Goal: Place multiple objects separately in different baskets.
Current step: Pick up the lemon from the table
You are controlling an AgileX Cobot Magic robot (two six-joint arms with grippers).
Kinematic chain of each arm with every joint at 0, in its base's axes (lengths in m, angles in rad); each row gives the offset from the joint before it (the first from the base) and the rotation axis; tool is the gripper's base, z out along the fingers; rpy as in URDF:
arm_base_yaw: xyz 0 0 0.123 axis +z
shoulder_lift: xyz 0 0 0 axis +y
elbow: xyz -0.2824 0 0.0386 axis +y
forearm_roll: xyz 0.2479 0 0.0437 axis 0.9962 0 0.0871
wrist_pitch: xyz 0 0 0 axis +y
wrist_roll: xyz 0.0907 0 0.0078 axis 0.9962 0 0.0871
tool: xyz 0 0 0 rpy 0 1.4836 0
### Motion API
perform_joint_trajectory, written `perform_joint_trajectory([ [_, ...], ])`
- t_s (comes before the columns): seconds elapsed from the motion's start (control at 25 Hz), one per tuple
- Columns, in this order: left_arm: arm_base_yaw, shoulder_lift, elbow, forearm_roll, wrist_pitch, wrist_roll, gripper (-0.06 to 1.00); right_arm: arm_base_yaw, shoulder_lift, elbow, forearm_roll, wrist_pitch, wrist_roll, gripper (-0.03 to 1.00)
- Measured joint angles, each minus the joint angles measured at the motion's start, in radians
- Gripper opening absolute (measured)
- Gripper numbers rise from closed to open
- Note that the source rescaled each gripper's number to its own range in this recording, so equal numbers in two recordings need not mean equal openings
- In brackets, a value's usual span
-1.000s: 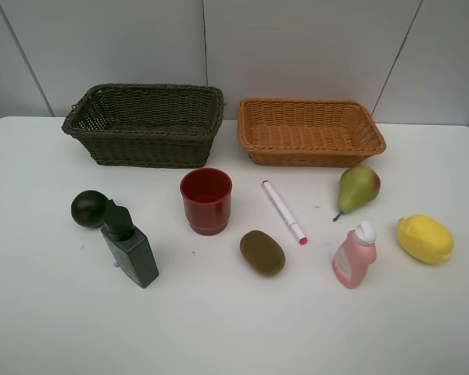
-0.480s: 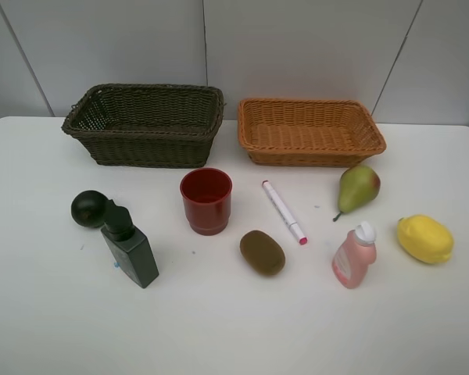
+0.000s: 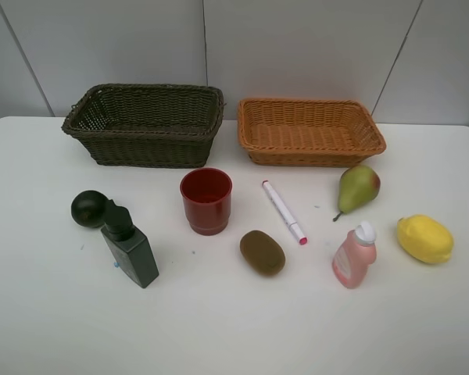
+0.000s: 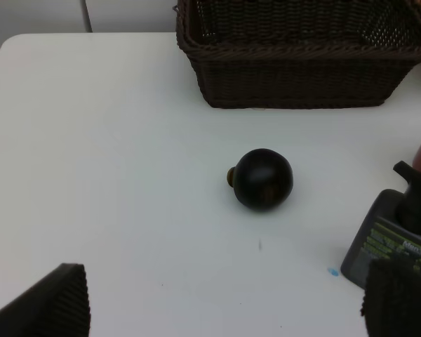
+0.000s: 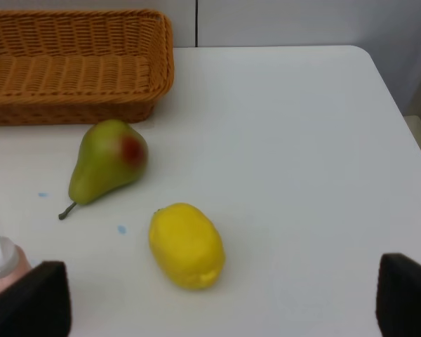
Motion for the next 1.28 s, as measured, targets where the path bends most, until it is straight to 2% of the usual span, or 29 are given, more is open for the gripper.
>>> perform_joint_trajectory([
  [0.24, 0.0, 0.0, 0.0, 0.0, 0.0, 0.0, 1.0, 0.0, 0.135, -0.007, 0.005, -0.001, 0.0, 0.94],
  [0.52, 0.0, 0.0, 0.0, 0.0, 0.0, 0.0, 1.0, 0.0, 0.456, -0.103, -0.001, -0.119, 0.0, 0.92],
  [0.68, 0.0, 0.0, 0.0, 0.0, 0.0, 0.0, 1.0, 0.0, 0.643, -0.159, -0.03, -0.144, -0.008, 0.91],
  [1.0, 0.0, 0.0, 0.0, 0.0, 0.0, 0.0, 1.0, 0.0, 1.006, -0.197, -0.055, -0.225, -0.137, 0.9],
  [1.28, 0.0, 0.0, 0.0, 0.0, 0.0, 0.0, 1.0, 0.0, 1.185, -0.207, -0.065, -0.311, -0.169, 0.9],
])
